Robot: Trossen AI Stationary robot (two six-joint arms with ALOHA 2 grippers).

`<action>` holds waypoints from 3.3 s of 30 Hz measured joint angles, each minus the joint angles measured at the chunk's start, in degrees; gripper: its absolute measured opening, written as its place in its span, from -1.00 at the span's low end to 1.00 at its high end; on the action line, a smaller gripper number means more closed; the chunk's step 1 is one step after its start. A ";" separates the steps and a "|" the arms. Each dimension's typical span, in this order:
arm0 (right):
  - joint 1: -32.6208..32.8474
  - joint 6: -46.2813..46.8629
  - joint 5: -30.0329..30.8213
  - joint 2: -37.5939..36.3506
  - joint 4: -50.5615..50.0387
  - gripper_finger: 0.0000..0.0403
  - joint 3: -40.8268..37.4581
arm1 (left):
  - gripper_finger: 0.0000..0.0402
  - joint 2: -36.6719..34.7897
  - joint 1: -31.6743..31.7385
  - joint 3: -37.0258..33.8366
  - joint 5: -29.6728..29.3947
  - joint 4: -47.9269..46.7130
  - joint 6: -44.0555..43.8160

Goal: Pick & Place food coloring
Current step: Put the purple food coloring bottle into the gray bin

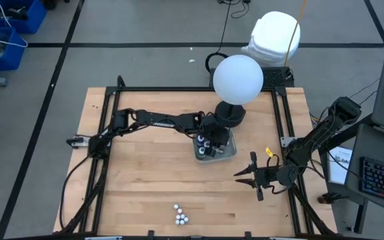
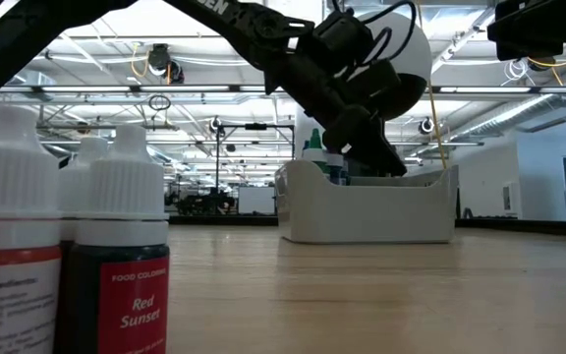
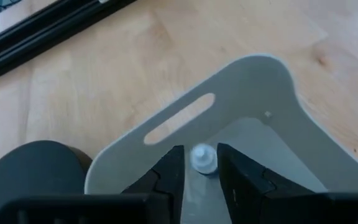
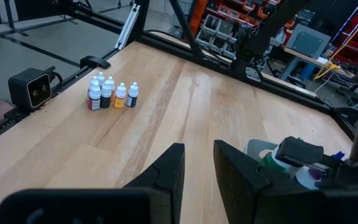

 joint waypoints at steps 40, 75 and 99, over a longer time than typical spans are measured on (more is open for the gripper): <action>-0.26 2.74 -5.01 0.15 2.07 -0.62 0.02 | -0.90 -45.30 -37.71 -50.99 -25.81 14.87 -43.47; -0.28 5.89 -4.97 0.17 -0.63 -0.62 -0.02 | 0.19 -23.67 -37.42 -40.09 -7.19 6.40 -45.10; -0.27 5.88 -4.97 0.17 -0.52 -0.62 -0.02 | -0.22 -22.51 -37.46 -40.11 -6.12 7.60 -45.38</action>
